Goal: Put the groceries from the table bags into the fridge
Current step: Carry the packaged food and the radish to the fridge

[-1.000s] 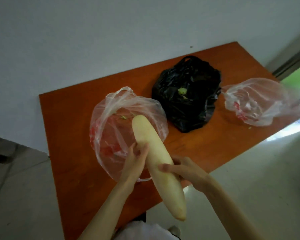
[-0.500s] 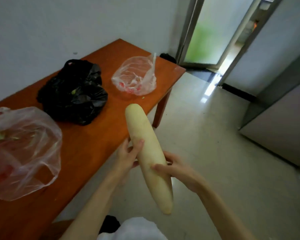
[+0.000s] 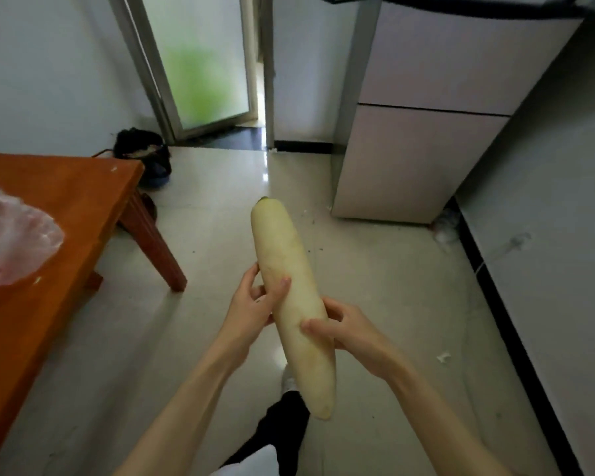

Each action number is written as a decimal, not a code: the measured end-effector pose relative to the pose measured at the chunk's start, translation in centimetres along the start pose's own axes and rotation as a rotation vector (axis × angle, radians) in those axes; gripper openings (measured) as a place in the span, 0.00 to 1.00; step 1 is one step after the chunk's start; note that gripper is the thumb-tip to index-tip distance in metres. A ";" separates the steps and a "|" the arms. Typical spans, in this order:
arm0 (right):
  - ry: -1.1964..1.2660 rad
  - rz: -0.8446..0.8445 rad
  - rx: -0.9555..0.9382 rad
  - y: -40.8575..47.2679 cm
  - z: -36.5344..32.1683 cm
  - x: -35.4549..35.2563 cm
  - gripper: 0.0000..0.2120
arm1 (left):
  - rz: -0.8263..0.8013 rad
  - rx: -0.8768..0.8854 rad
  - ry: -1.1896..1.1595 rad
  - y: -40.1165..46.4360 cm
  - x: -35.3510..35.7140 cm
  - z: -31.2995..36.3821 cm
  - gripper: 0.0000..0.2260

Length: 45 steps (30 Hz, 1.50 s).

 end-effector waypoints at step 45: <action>-0.012 0.316 -0.508 37.0 -34.4 -80.8 0.25 | -0.111 0.608 0.275 44.9 61.9 58.6 0.15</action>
Point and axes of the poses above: each hand's wrist, its own y-axis towards the middle knuckle, its own x-axis out of the palm, z = x × y, the point moved 8 cm from there along y, towards the middle knuckle, and after that the axes turned 15 degrees about -x, right-handed, at the moved point
